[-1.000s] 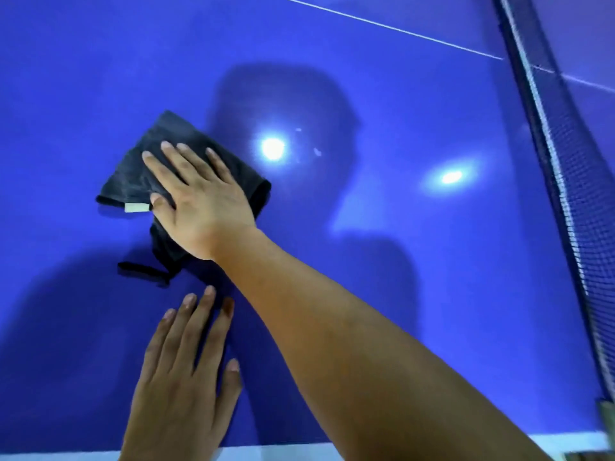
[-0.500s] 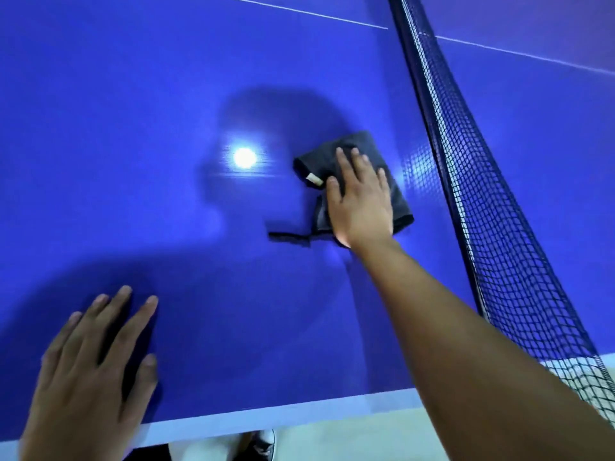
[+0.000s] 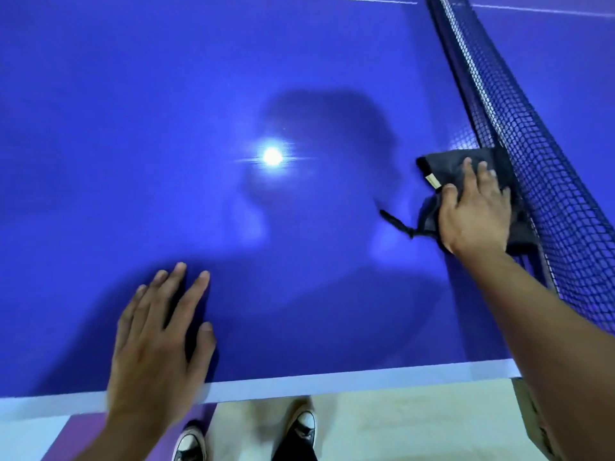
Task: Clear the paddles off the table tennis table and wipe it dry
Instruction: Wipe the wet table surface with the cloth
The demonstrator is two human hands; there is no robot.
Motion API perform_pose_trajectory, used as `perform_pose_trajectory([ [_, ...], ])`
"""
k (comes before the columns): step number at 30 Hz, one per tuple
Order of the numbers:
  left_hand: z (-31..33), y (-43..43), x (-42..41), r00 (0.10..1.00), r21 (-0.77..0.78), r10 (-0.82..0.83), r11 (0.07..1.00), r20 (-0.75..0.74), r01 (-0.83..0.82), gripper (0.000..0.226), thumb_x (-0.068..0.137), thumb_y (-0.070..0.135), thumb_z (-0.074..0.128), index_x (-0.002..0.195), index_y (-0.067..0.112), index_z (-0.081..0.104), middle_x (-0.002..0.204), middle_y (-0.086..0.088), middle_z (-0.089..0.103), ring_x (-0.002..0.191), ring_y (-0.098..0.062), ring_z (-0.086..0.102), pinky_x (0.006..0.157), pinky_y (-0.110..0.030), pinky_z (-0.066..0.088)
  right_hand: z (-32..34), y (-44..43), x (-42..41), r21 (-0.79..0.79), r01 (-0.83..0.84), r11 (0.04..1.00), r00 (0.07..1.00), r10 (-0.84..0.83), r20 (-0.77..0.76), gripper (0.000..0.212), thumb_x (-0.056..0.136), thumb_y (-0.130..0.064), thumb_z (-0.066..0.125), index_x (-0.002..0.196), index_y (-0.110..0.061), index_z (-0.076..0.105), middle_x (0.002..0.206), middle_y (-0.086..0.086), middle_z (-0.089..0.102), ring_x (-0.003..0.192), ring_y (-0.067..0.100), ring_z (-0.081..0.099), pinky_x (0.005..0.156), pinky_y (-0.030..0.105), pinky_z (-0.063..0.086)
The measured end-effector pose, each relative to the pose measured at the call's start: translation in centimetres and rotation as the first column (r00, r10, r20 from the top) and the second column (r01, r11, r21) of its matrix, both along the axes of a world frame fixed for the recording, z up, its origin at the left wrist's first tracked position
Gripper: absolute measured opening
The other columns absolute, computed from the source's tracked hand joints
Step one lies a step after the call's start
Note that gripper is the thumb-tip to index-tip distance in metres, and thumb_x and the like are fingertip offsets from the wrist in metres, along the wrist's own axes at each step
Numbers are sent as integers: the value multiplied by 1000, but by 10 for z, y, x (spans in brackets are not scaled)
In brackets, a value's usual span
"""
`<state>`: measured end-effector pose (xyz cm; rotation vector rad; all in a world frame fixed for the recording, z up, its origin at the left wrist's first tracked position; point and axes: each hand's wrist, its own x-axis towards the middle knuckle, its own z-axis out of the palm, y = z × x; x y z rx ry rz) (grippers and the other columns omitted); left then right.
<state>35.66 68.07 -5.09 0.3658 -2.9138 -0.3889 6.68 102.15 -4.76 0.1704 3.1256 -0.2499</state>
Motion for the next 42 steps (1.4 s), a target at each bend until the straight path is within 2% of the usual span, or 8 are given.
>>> perform_pose_trajectory([
  [7,2,-14,14,983,235,69,972,-168,-28,49,93,28,44,133,8,62,145,-7,55,136,-33,47,115,-41,28,-4,-127,67,17,-33,999,999,34,-22,72,100,-44,22,164,-15,12,171,11,11,158,24,8,128,45,2],
  [14,-4,-95,99,998,47,28,999,-63,-25,59,94,31,43,146,6,53,159,-14,40,147,-37,37,117,-55,31,-5,-293,151,-15,-258,966,966,257,-36,68,104,-43,24,165,-17,7,172,6,6,159,20,1,128,43,-4],
  [17,-7,-140,144,994,6,68,998,-83,-68,61,93,32,43,146,2,51,157,-17,42,145,-39,39,117,-57,31,-6,-369,191,-42,-366,930,930,364,-46,70,101,-43,22,164,-14,13,171,10,13,158,24,8,128,45,1],
  [20,-11,-173,178,988,42,130,991,-79,-127,63,93,32,42,147,-1,48,156,-17,44,145,-37,38,119,-54,29,-8,-435,235,-106,-479,871,877,470,-103,72,96,-42,26,161,-10,27,167,13,26,156,27,20,128,47,8],
  [24,-16,-178,200,983,125,180,977,-27,-175,65,96,33,39,151,-2,40,161,-15,36,151,-34,30,126,-42,16,-6,-490,283,-109,-629,770,777,627,-48,73,95,-41,23,161,-11,27,168,11,26,157,24,17,127,46,6],
  [31,-12,-140,190,955,230,295,931,-23,-282,72,92,36,39,155,1,32,167,-14,23,152,-35,25,123,-46,18,-14,-488,297,-66,-737,673,676,734,-64,67,101,-42,39,162,-21,26,169,4,23,157,18,14,127,42,-1],
  [37,-7,-78,177,988,208,143,966,55,-152,75,90,37,38,159,10,25,169,-8,17,152,-32,25,117,-54,30,-12,-422,277,-163,-670,725,741,666,-87,64,101,-39,40,162,-21,28,169,4,23,157,17,14,127,40,-4],
  [42,-8,3,153,999,158,9,987,31,-13,70,93,34,38,157,6,30,167,-11,23,154,-30,24,122,-49,25,-5,-283,228,-146,-554,820,832,552,-57,63,105,-41,32,164,-24,19,171,0,15,158,15,6,127,39,-6],
])
